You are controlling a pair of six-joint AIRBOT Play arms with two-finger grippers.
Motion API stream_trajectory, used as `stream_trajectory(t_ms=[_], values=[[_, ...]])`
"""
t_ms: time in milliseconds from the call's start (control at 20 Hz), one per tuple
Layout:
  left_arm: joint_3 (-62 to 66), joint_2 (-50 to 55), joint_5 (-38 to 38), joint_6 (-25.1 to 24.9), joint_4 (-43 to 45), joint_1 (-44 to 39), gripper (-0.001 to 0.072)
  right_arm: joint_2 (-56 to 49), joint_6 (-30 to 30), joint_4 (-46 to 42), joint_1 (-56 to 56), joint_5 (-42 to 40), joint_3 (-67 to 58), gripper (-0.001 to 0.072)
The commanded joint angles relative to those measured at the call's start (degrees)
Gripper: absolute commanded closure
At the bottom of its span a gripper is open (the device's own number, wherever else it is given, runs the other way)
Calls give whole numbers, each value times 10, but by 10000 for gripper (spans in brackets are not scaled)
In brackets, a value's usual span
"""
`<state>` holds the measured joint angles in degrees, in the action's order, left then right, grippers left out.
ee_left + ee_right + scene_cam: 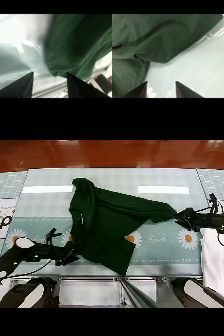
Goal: Fold the shirts.
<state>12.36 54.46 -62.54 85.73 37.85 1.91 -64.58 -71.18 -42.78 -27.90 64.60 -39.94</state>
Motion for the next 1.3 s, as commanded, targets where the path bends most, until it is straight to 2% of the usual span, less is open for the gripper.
stream_trajectory(t_ms=[0,150,200,250,400,500,650,1000,1250], values=[[-3,50,83,-11,-70,-81,198,0,2,2,0,-3,0,305],[-1,88,131,-57,-145,-134,203,0,1,2,0,-7,0,305],[6,94,143,-68,-148,-138,377,0,1,2,0,-8,0,305],[17,94,145,-93,-148,-137,687,0,2,2,0,-10,0,305],[64,92,127,-134,-147,-126,692,0,-12,-35,-2,-38,0,305],[92,92,121,-133,-147,-122,691,-13,-38,-67,-2,-52,-1,304],[119,92,119,-133,-148,-122,691,-81,-33,-76,-1,-43,-35,304],[125,93,113,-133,-148,-122,691,-220,-49,-69,4,-33,-151,304],[125,93,113,-133,-148,-122,692,-299,-80,-72,55,-28,-219,304]])
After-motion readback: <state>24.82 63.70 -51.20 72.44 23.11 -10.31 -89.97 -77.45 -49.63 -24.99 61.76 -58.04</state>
